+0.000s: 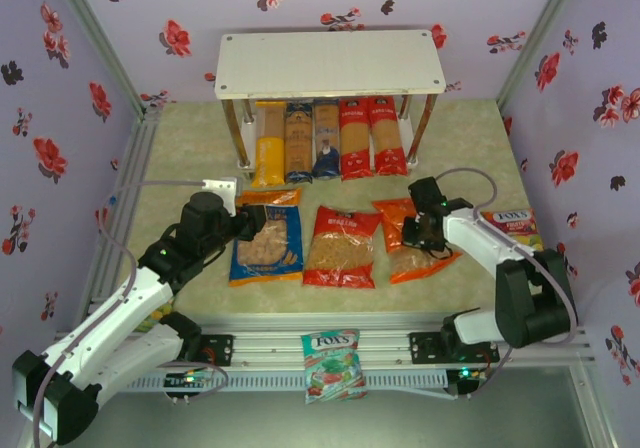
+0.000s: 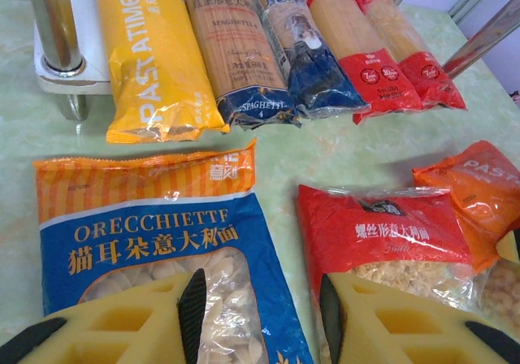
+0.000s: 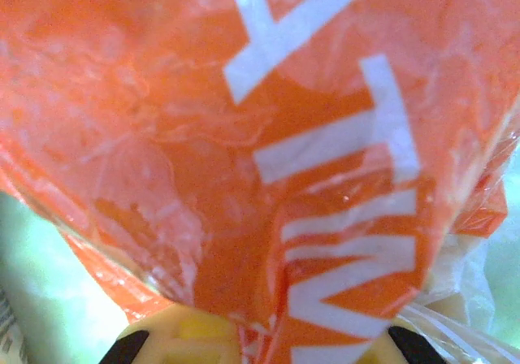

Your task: Place and organize the pasta boxes and bags onto the shelf

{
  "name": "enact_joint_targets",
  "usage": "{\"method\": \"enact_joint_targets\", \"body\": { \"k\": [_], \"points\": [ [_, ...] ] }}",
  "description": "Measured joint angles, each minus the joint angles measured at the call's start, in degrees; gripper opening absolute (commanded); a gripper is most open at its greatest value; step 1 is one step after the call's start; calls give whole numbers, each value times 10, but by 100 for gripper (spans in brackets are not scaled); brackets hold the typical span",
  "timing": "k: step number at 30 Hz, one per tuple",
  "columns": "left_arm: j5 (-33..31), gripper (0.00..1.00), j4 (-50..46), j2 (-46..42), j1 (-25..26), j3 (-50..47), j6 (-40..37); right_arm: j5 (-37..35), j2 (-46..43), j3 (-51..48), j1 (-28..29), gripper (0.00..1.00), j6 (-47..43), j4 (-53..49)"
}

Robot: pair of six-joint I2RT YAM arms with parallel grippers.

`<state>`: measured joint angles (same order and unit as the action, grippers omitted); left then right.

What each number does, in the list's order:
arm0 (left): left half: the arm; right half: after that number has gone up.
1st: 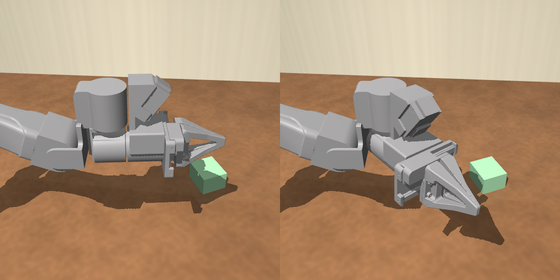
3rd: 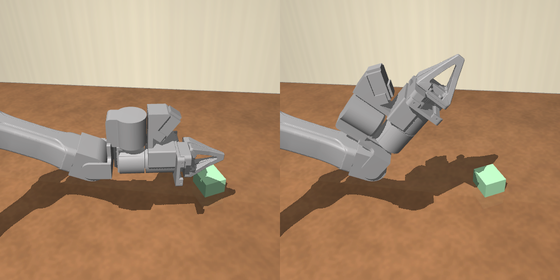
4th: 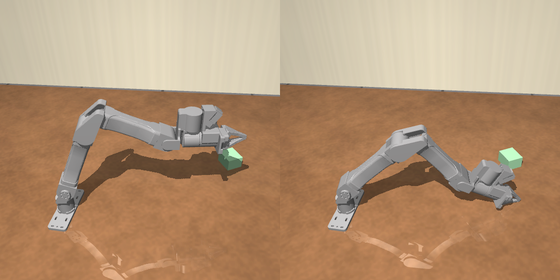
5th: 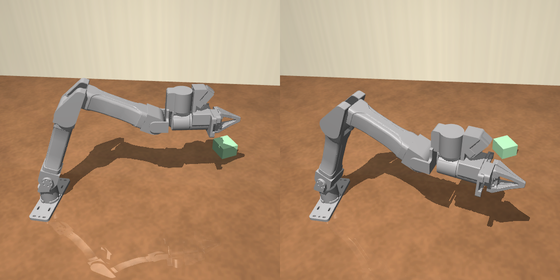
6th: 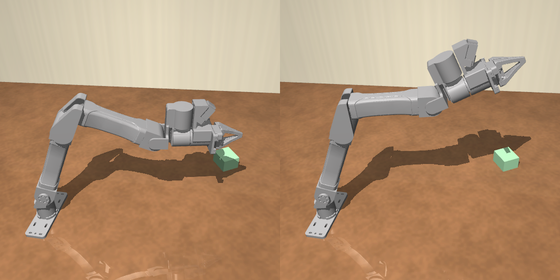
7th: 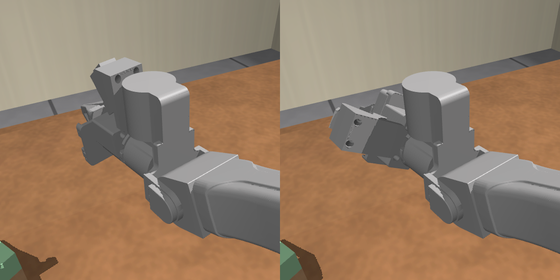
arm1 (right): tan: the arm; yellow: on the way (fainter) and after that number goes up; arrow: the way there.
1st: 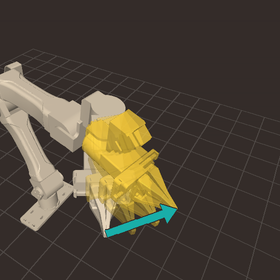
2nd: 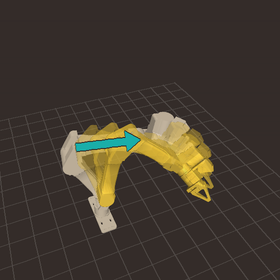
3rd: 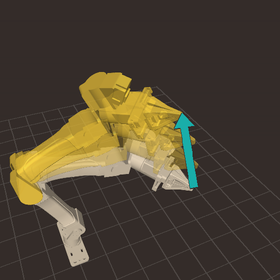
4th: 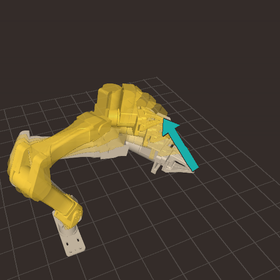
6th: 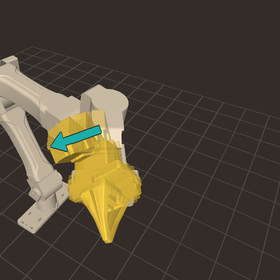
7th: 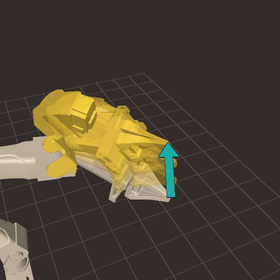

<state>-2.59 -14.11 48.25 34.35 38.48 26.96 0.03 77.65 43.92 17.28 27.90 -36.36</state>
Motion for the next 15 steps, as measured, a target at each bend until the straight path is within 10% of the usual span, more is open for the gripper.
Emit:
{"method": "enact_joint_targets", "body": {
  "k": [15],
  "points": [
    [2, 44, 13, 16, 0, 0, 0, -46, -232, 183, 0, 0, -33, -187]
  ]
}}
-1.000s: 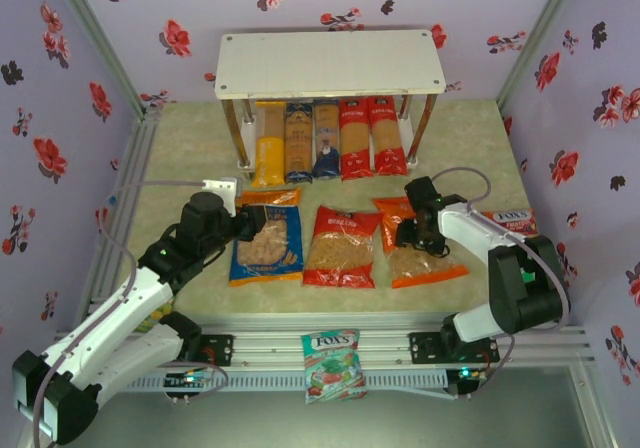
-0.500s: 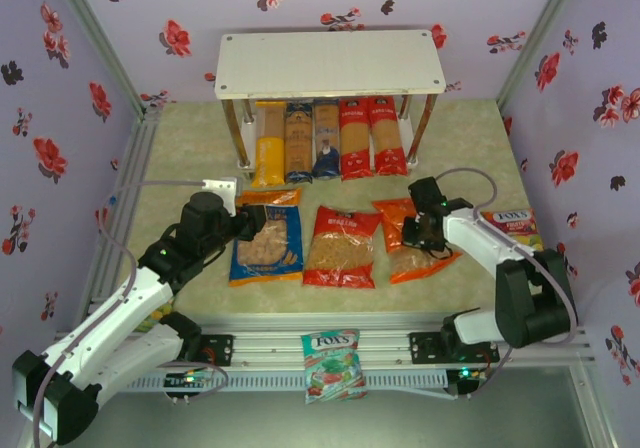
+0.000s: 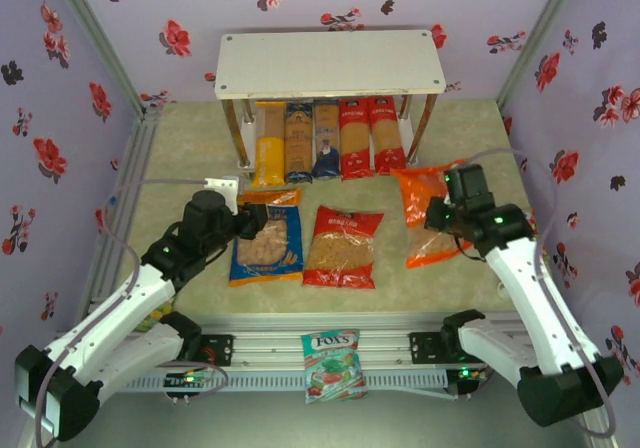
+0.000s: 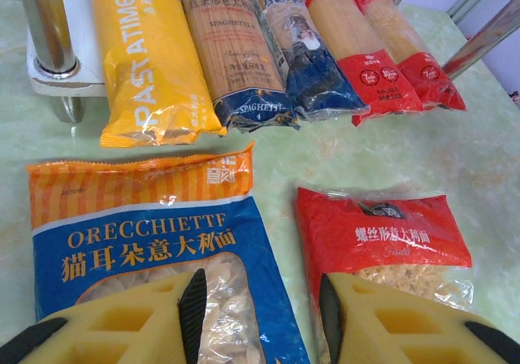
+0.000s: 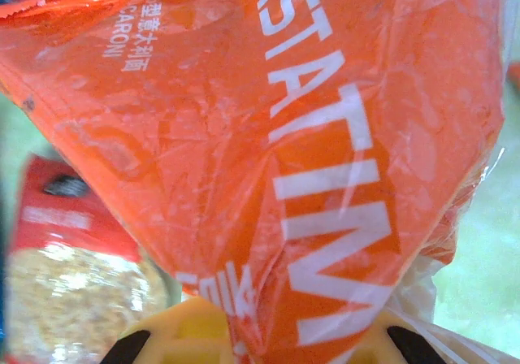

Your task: Place and organize the pasta boxes and bags onto the shelf

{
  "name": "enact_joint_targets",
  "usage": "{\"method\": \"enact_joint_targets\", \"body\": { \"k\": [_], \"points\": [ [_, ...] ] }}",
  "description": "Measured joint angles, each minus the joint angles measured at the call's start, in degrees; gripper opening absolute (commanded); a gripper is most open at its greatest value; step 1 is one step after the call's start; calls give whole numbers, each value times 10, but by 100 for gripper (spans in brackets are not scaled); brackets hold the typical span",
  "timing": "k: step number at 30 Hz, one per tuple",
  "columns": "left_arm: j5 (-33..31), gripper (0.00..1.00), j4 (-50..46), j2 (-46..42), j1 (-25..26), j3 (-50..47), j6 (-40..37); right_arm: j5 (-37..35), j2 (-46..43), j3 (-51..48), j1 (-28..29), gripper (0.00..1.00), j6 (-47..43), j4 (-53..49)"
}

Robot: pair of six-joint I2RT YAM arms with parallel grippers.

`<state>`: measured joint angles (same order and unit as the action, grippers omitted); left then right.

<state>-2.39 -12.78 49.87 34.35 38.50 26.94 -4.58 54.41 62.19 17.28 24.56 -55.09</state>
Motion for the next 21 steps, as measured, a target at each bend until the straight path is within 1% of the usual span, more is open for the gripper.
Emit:
{"method": "enact_joint_targets", "body": {
  "k": [5, 10, 13, 17, 21],
  "points": [
    [0, 44, 1, 16, 0, 8, 0, -4, -2, 171, 0, 0, -22, -21],
    [9, 43, 3, 35, 0, 28, 0, -4, 37, 312, 0, 0, -40, 12],
    [13, 42, 4, 42, 0, 37, 0, -8, 99, 402, 0, 0, -55, 37],
    [16, 42, 3, 45, 0, 42, 0, -8, 219, 534, 0, 0, -70, 71],
    [16, 42, 3, 45, 0, 42, 0, -7, 323, 618, 0, 0, -81, 104]
  ]
}}
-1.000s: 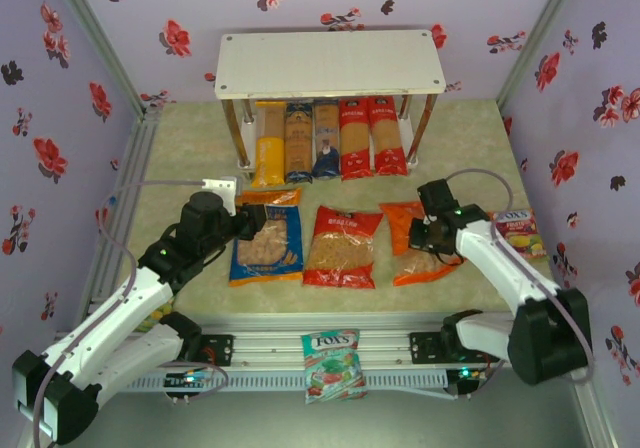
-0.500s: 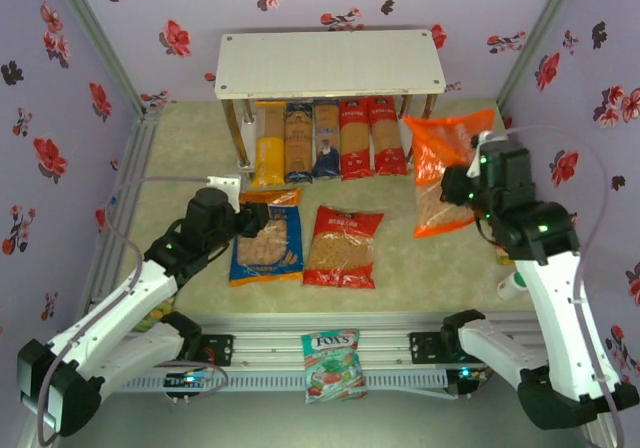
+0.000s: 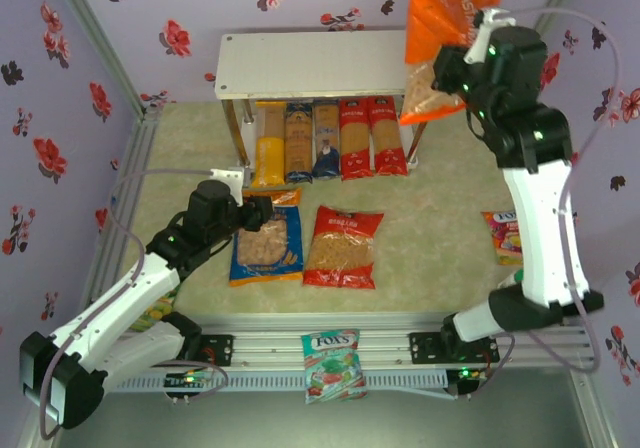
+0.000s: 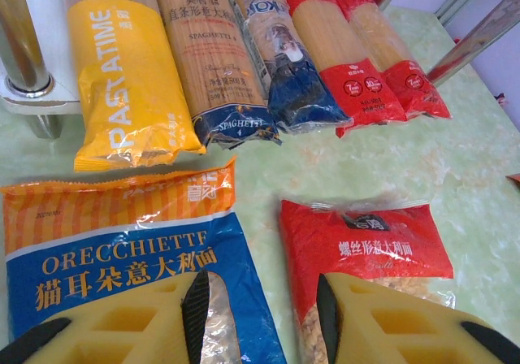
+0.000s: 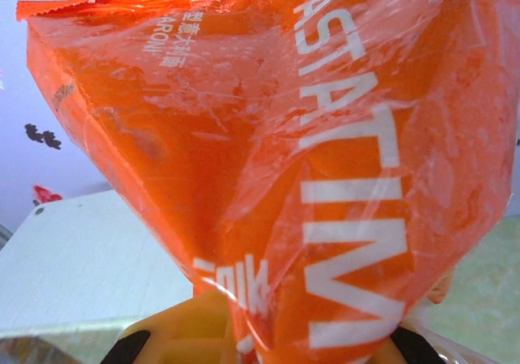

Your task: Place and organize the pasta boxes and bags onto the shelf

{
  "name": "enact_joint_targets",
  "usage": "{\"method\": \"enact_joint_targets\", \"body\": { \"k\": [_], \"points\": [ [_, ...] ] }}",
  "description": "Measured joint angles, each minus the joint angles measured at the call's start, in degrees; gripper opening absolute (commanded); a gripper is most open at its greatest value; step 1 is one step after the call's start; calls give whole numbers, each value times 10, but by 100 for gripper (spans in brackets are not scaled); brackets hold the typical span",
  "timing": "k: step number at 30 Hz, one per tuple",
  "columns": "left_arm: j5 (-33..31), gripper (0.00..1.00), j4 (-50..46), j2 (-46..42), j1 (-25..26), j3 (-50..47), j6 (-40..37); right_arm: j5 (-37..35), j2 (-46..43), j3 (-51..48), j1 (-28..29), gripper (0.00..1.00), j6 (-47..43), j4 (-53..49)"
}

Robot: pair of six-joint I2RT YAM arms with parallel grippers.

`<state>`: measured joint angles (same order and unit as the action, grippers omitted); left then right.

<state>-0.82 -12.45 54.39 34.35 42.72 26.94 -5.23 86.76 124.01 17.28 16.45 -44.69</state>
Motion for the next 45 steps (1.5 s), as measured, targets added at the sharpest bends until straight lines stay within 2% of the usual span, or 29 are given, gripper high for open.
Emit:
{"method": "enact_joint_targets", "body": {
  "k": [5, 14, 32, 33, 36, 38, 40, 41, 45],
  "points": [
    [0, 42, 0, 0, 0, 0, 0, 1, 103, 78, 0, 0, -4, 9],
    [0, 42, -1, 1, 0, 2, 1, -10, 214, 169, 0, 0, -4, 42],
    [-3, 42, -6, 10, 0, 2, 2, -21, 251, 158, -1, 0, -4, 44],
    [-3, 42, -7, 10, 0, 2, 2, -21, 255, 157, -2, 2, -4, 45],
    [-3, 42, -10, 10, 0, 2, 2, -19, 261, 145, -6, 18, -2, 54],
    [-3, 44, -13, 10, 0, 2, 2, -15, 261, 130, -9, 40, 7, 72],
    [-3, 45, -15, 10, 0, 2, 2, -10, 261, 114, -12, 51, 9, 88],
    [-3, 45, -16, 10, 0, 2, 2, -9, 261, 104, -12, 60, 12, 99],
    [-3, 47, -17, 14, 0, 2, 1, -5, 257, 77, -13, 85, 11, 125]
  ]
}}
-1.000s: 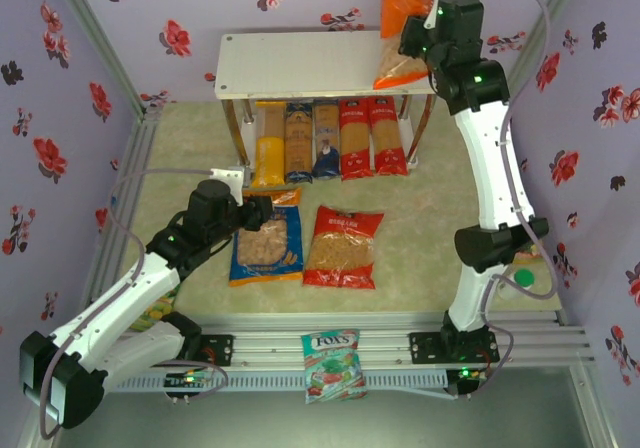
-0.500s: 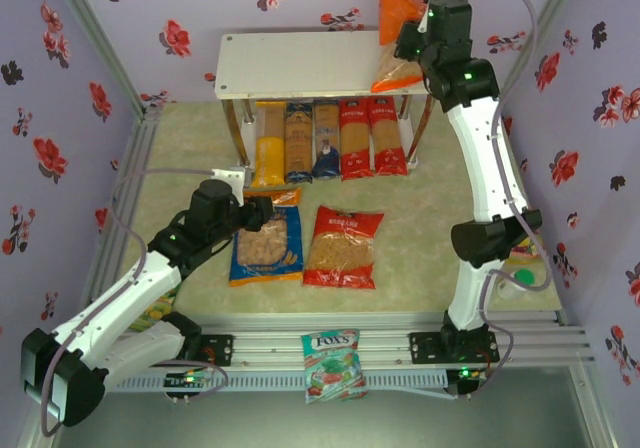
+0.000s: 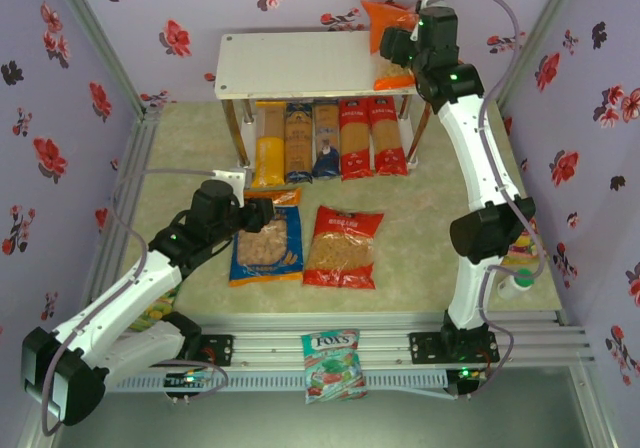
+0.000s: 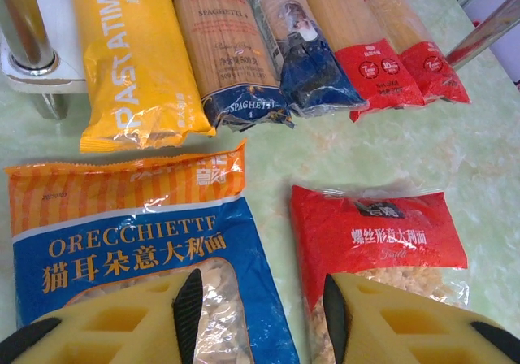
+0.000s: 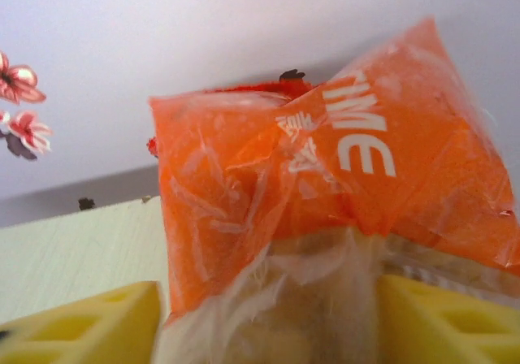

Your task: Place and organize the pasta boxes and bags onto the shelf

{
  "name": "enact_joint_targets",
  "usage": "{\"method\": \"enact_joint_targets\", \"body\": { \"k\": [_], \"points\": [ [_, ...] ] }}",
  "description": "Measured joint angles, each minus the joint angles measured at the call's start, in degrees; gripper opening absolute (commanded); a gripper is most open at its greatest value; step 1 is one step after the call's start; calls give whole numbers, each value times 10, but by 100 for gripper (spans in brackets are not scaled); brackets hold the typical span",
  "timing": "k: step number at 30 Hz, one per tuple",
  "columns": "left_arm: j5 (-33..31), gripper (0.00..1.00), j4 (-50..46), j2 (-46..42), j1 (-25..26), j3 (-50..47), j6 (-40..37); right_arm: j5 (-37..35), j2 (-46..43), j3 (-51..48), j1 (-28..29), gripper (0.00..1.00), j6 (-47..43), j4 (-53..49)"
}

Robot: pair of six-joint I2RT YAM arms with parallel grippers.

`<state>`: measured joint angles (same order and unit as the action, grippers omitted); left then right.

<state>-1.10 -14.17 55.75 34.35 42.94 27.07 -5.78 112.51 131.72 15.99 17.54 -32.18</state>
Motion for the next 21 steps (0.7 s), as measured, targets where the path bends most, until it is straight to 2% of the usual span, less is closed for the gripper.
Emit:
{"method": "enact_joint_targets", "body": {
  "k": [2, 5, 13, 15, 16, 17, 19, 20, 21],
  "points": [
    [0, 47, 0, 4, 0, 1, 0, 4, -5, -8, 0, 95, 1, 8],
    [0, 47, 0, 7, 0, 1, 0, 10, -23, -35, 1, 99, 3, 20],
    [0, 47, 0, 9, 0, 2, 0, 32, -108, -135, -2, 99, 12, 63],
    [-1, 47, 0, 9, 0, 2, 0, 42, -133, -158, -4, 95, 18, 82],
    [-2, 47, 0, 9, 0, 2, 0, 44, -145, -167, -4, 89, 21, 88],
    [-3, 47, 0, 9, 0, 2, 0, 45, -159, -174, -4, 77, 23, 97],
    [-4, 46, 0, 9, 0, 2, 0, 43, -177, -178, -4, 43, 23, 108],
    [-4, 46, 0, 9, 0, 2, 0, 40, -186, -178, -4, 21, 20, 113],
    [-4, 46, 0, 9, 0, 2, 0, 35, -194, -178, -4, 3, 18, 116]
  ]
}}
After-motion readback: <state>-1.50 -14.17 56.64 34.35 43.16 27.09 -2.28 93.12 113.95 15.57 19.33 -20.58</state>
